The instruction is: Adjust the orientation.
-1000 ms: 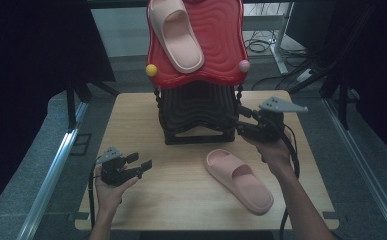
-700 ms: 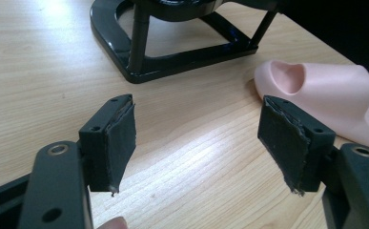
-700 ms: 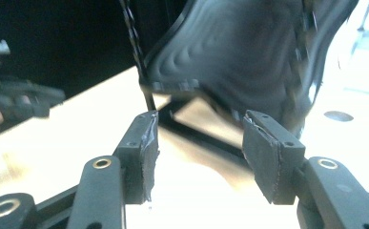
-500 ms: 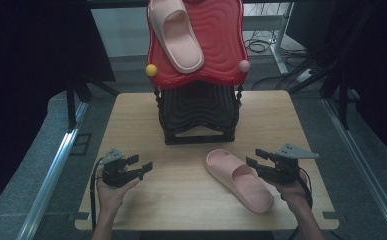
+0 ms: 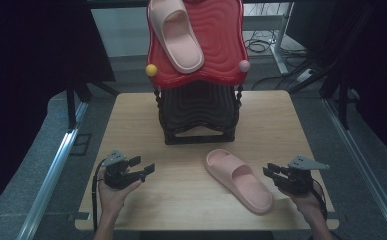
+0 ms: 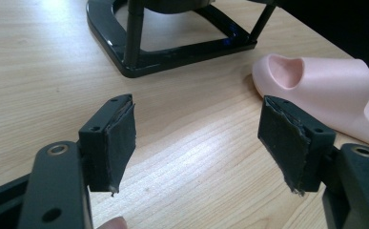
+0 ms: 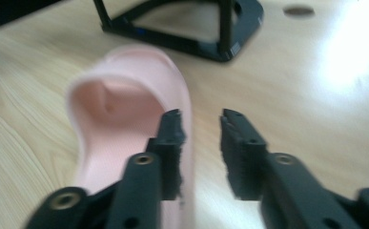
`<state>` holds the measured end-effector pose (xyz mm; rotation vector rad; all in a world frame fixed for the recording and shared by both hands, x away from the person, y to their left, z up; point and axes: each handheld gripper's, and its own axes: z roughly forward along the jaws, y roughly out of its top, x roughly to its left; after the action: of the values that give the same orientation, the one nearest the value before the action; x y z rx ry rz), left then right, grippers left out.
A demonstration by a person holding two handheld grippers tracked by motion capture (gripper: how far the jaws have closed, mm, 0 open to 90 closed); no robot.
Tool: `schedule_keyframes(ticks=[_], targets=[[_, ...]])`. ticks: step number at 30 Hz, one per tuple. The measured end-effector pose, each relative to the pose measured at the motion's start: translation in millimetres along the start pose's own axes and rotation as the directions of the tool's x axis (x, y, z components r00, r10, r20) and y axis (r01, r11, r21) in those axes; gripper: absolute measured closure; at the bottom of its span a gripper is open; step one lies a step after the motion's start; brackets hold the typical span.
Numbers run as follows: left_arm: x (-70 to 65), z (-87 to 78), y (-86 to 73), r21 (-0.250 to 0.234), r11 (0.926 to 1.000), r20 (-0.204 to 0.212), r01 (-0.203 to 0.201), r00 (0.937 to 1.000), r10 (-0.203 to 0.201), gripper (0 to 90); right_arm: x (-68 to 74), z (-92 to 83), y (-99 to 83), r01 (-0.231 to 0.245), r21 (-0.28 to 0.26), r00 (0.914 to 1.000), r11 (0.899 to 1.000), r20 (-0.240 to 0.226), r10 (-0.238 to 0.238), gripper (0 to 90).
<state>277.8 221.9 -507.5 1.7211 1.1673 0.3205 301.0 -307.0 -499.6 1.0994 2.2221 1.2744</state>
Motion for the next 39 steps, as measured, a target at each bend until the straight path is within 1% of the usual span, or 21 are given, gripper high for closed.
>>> schedule_keyframes(ticks=[2, 4, 7, 13, 15, 18, 20, 22, 26, 30, 32, 35, 39], targets=[[-0.3, 1.7, -0.5, 0.005, 1.0000, 0.002, -0.003, 1.0000, 0.003, 28.9, -6.9, -0.7, -10.4, -0.017, 0.031, 0.9999, 0.999, 0.001, 0.017, 82.2], [-0.7, 2.6, -0.7, 0.006, 1.0000, 0.004, -0.003, 1.0000, 0.003, 28.9, -11.9, -0.7, -19.8, -0.027, 0.058, 0.9996, 0.998, 0.002, 0.027, 86.6], [-1.0, 3.4, -0.9, 0.008, 1.0000, 0.005, -0.002, 1.0000, 0.002, 28.9, -13.4, -1.6, -30.0, -0.025, 0.089, 0.9997, 0.996, 0.001, 0.025, 89.5], [-2.4, 5.2, -1.4, 0.013, 0.9999, 0.012, -0.001, 0.9999, 0.000, 28.8, -4.8, 1.5, -39.7, 0.010, 0.144, 0.9998, 0.990, -0.018, -0.008, 89.7], [-2.8, 5.5, -1.4, 0.014, 0.9999, 0.013, 0.000, 0.9999, 0.000, 28.8, -1.2, 2.9, -40.3, 0.025, 0.153, 0.9995, 0.988, -0.022, -0.022, 89.7], [-2.9, 6.6, -1.7, 0.020, 0.9998, 0.015, -0.003, 0.9999, 0.003, 28.5, 6.1, 5.7, -40.3, 0.059, 0.166, 0.9981, 0.984, -0.026, -0.056, 89.7], [-3.1, 6.9, -2.0, 0.022, 0.9998, 0.014, -0.001, 0.9999, 0.001, 28.5, 11.3, 7.7, -40.6, 0.076, 0.181, 0.9968, 0.981, -0.039, -0.070, 89.8], [-2.9, 7.0, -2.0, 0.023, 0.9997, 0.014, -0.001, 0.9999, 0.000, 28.5, 16.6, 8.8, -40.6, 0.098, 0.190, 0.9945, 0.977, -0.054, -0.090, 89.8], [-2.7, 6.9, -2.0, 0.023, 0.9997, 0.016, -0.002, 0.9999, 0.001, 28.4, 25.5, 9.1, -39.9, 0.124, 0.197, 0.9902, 0.973, -0.087, -0.109, 89.8], [-3.5, 6.9, -1.7, 0.028, 0.9996, 0.016, 0.004, 0.9999, -0.004, 28.2, 34.1, 11.0, -37.7, 0.138, 0.195, 0.9845, 0.971, -0.135, -0.113, 89.8], [-4.2, 5.5, -0.8, 0.024, 0.9997, 0.017, 0.003, 0.9999, -0.003, 28.1, 39.9, 13.2, -35.8, 0.148, 0.197, 0.9805, 0.969, -0.157, -0.118, 89.8], [-4.4, 3.2, 0.4, 0.017, 0.9999, 0.019, -0.001, 0.9998, 0.001, 28.1, 49.3, 18.0, -33.7, 0.174, 0.197, 0.9714, 0.965, -0.195, -0.135, 89.8], [-3.7, 2.9, 0.3, 0.017, 0.9999, 0.017, 0.001, 0.9999, -0.001, 28.0, 62.0, 25.7, -30.6, 0.199, 0.201, 0.9615, 0.959, -0.229, -0.151, 89.8]])
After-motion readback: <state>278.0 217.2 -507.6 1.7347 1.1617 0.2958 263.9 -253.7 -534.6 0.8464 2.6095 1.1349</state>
